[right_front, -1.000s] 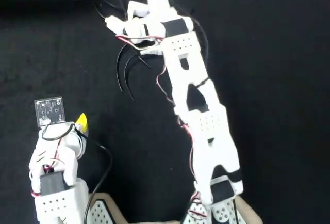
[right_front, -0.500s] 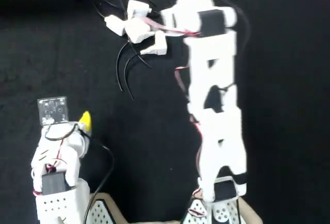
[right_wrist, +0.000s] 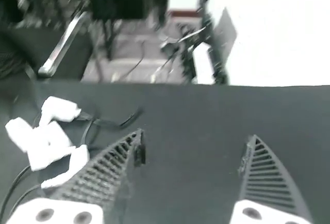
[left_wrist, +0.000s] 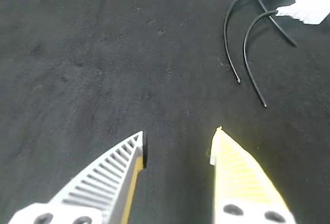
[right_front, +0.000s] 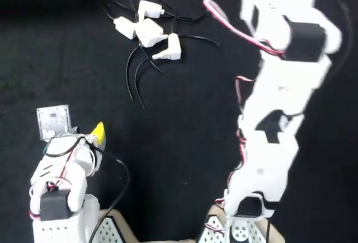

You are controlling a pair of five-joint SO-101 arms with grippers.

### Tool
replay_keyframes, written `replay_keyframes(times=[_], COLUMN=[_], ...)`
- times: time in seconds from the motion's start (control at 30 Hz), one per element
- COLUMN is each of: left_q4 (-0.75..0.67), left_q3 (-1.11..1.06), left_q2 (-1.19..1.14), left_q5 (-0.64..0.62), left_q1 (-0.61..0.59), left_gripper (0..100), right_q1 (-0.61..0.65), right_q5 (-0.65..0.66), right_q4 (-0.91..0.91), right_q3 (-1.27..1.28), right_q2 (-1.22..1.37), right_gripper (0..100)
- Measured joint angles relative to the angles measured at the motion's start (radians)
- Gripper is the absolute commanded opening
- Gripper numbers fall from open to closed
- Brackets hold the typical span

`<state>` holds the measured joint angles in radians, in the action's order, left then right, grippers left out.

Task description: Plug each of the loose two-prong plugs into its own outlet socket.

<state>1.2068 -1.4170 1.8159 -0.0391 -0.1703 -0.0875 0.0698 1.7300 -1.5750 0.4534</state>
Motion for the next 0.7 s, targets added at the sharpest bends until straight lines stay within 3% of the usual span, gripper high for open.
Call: replay_keyframes(times=[0.17,0.33,0.47,0.7], left_q4=[0.041,0.044,0.083,0.173], left_q3=[0.026,0.077,0.164,0.275], left_q2=[0.003,0.005,0.005,0.005], left_q5=[0.0,0.0,0.0,0.0], left_q1=[0.0,0.0,0.0,-0.002], left_gripper=[21,2,12,16], right_q1=[-0.031,-0.031,-0.032,0.061], right_q5=[0.0,0.0,0.0,0.0], right_q4=[0.002,0.002,0.002,0.002], right_q3=[0.02,0.143,0.296,0.736], right_q2=[-0.115,-0.279,-0.477,-0.891], right_gripper=[29.7,29.7,29.7,29.7])
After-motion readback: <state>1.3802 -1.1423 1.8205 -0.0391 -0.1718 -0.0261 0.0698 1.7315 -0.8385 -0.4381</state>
